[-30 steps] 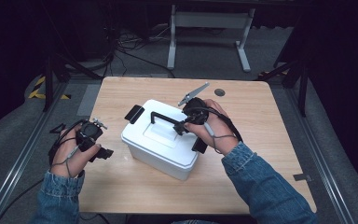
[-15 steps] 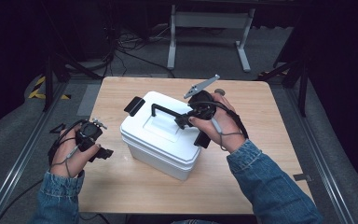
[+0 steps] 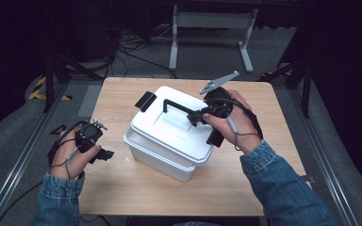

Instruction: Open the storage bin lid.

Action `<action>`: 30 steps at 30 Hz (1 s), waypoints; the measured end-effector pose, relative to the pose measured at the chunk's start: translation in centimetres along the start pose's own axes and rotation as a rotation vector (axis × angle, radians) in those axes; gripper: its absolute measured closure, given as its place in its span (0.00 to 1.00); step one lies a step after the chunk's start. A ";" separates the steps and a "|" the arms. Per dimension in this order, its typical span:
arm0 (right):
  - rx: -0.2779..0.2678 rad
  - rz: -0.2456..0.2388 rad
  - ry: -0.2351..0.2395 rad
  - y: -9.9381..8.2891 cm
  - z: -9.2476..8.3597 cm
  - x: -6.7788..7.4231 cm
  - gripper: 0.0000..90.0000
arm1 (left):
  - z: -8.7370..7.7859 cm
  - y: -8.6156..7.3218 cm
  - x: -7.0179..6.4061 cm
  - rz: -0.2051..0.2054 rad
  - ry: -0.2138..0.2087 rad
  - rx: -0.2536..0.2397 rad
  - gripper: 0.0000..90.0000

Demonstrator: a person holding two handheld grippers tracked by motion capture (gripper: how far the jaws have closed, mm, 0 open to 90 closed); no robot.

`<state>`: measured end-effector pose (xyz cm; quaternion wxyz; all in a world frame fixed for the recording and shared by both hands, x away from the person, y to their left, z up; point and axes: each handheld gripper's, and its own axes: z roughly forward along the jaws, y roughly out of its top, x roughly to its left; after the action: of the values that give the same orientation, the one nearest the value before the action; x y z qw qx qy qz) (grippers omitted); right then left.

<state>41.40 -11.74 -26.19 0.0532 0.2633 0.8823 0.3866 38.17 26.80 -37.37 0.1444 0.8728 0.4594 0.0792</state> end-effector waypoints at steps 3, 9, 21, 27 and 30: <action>-0.011 0.017 -0.023 -0.5 -1.0 -0.7 0.95 | 0.0 0.0 0.0 0.003 -0.002 0.001 0.21; -0.015 0.022 -0.058 -1.5 -2.5 -1.8 0.95 | 0.1 0.1 0.0 0.010 0.001 -0.001 0.21; -0.031 0.065 -0.107 -3.3 -4.9 -3.6 0.95 | 0.1 0.1 0.0 0.013 0.004 0.004 0.21; -0.039 0.106 -0.133 -4.2 -6.0 -4.7 0.95 | 0.1 0.1 -0.1 0.005 0.002 0.006 0.21; -0.047 0.130 -0.152 -4.8 -6.6 -5.5 0.95 | 0.1 0.1 -0.1 0.006 0.003 0.008 0.21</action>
<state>42.10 -21.56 -25.64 0.1011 0.3471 0.8475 0.3886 38.21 26.64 -37.47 0.1399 0.8747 0.4573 0.0791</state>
